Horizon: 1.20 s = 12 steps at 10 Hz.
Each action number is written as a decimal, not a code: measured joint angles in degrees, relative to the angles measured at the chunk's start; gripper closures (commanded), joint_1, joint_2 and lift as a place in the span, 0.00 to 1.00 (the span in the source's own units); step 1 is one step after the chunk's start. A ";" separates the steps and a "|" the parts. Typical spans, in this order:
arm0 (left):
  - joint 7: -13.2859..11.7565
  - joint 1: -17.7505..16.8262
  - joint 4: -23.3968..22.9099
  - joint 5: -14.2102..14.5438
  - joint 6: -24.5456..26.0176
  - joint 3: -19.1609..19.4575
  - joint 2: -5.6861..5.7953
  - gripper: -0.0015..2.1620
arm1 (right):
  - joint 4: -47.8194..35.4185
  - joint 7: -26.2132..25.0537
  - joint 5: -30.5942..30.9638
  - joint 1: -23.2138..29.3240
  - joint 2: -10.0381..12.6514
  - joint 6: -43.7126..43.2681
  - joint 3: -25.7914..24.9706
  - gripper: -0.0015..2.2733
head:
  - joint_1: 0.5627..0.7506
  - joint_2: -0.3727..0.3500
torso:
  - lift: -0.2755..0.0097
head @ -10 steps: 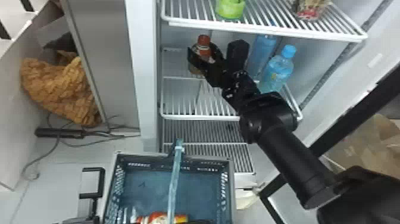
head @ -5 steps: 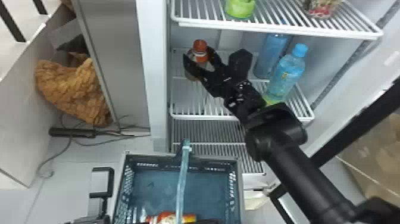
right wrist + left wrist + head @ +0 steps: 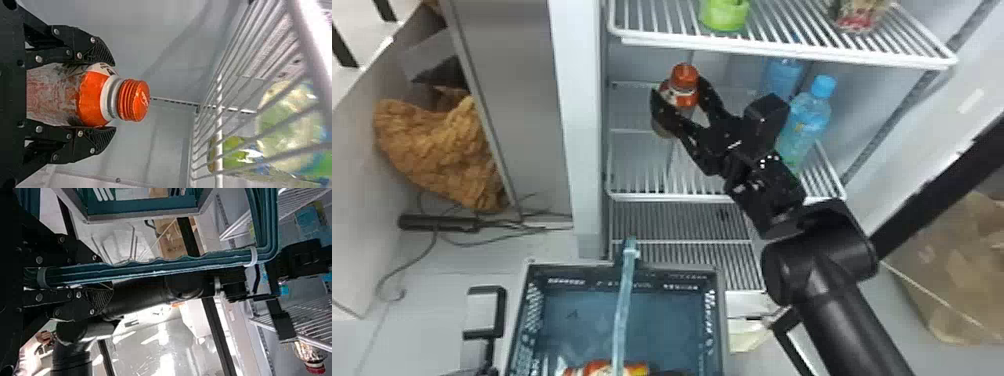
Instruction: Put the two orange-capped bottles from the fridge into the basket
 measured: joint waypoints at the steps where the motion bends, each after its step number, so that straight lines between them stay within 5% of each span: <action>1: -0.01 0.08 -0.06 0.01 -0.02 0.12 -0.07 0.56 | -4.16 0.84 -0.03 2.85 -0.13 1.72 -1.69 0.35 | 0.70 0.25 | 0.14; 12: -0.45 0.40 -0.08 0.34 -0.10 0.91 -0.51 0.56 | -48.93 10.83 -5.18 31.17 -0.39 28.47 -13.79 0.35 | 0.70 0.18 | 0.14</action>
